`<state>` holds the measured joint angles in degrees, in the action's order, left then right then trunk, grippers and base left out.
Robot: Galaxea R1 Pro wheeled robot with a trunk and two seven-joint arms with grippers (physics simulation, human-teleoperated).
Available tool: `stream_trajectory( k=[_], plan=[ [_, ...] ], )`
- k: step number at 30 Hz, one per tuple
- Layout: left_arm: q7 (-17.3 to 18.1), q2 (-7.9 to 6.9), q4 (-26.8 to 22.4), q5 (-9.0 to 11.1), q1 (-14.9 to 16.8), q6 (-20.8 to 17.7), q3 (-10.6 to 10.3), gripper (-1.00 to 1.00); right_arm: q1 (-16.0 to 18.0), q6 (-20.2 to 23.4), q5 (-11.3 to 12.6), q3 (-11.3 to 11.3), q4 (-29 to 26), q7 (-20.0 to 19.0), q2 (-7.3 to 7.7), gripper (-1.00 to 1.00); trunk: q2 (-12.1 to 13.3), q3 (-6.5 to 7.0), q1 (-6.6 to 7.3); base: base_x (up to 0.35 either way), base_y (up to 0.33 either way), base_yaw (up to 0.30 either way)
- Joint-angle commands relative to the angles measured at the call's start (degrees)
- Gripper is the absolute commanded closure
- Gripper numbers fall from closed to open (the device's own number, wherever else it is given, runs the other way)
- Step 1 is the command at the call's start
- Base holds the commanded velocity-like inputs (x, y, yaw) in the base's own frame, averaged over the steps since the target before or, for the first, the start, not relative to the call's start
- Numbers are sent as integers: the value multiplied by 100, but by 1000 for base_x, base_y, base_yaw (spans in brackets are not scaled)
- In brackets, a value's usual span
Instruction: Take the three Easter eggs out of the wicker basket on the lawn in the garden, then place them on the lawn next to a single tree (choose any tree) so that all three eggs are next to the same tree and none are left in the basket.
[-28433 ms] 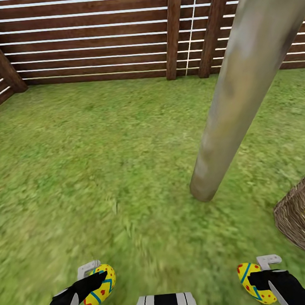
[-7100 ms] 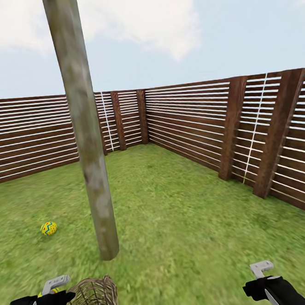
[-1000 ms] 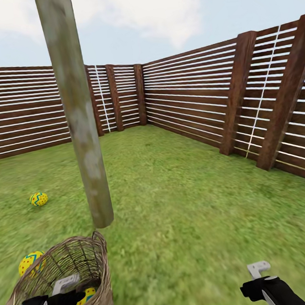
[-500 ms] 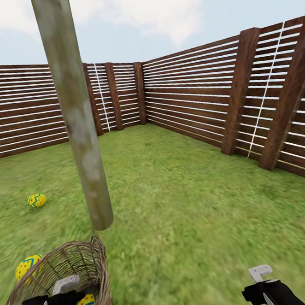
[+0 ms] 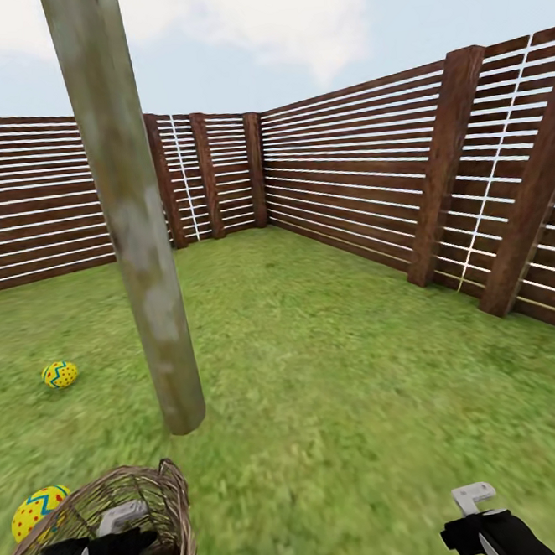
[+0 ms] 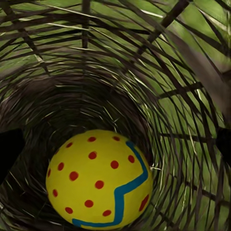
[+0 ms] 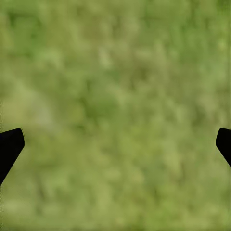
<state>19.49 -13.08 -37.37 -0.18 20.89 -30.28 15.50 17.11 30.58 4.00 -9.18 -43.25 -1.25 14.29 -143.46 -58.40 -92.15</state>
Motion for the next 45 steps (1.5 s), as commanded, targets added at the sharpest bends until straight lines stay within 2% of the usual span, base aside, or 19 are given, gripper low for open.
stream_trajectory(
  k=[1,23,45],
  plan=[
    [28,32,-7,-2,3,-29,19,-100,3,27,40,-23,-5,11,-35,-100,-2,-6,1,2,0,0],
    [37,25,-7,0,4,-75,20,-100,3,27,40,-31,1,12,-92,-100,-32,-493,-55,0,0,0],
    [28,34,-7,0,4,-75,15,-100,3,27,40,-30,1,11,-84,-100,-61,-980,-112,0,0,0]
  ],
)
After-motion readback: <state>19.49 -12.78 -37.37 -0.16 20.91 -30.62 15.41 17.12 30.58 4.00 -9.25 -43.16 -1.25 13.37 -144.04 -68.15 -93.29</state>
